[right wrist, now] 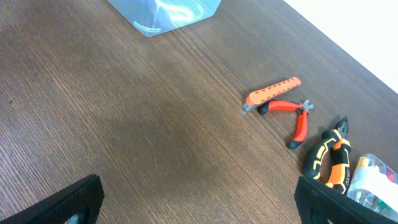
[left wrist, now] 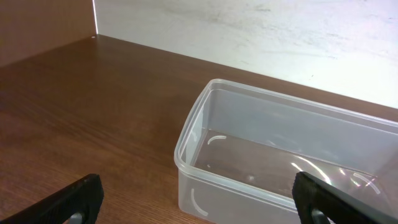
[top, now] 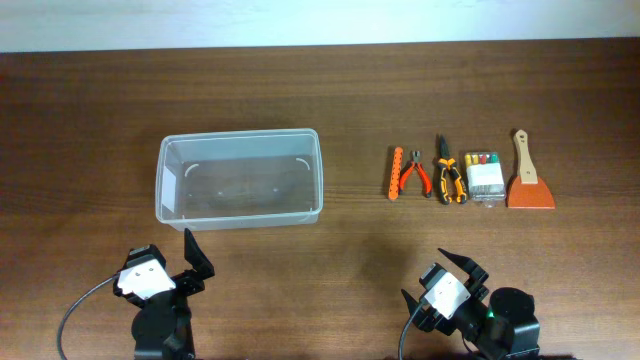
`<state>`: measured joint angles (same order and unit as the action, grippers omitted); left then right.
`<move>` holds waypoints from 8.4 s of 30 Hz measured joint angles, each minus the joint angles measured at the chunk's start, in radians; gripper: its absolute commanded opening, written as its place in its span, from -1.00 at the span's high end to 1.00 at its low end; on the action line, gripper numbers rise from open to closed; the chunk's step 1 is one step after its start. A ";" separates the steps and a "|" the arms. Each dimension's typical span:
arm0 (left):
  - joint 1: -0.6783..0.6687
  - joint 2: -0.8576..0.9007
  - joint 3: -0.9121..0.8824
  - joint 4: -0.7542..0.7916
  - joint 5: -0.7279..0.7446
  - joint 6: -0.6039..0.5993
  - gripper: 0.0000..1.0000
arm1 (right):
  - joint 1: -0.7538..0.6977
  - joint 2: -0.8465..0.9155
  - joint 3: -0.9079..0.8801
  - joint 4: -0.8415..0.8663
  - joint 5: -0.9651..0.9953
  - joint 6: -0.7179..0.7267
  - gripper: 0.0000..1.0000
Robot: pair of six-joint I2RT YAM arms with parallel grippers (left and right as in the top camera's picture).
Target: Pack container
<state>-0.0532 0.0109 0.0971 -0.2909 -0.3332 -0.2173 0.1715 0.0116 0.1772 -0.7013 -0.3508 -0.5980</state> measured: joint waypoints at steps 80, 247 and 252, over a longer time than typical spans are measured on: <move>0.000 0.000 0.000 0.000 0.000 0.000 -0.99 | 0.001 0.000 0.001 0.592 -0.041 0.689 -0.97; 0.000 0.000 0.000 0.000 0.000 0.000 -0.99 | -0.563 2.419 1.848 -0.533 0.358 0.465 -0.69; 0.000 0.000 0.000 0.000 0.000 0.000 -0.99 | -0.563 2.398 1.806 -0.498 0.353 0.464 -0.42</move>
<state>-0.0532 0.0109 0.0967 -0.2909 -0.3332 -0.2173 -0.3912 2.4096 1.9831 -1.1992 0.0021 -0.1337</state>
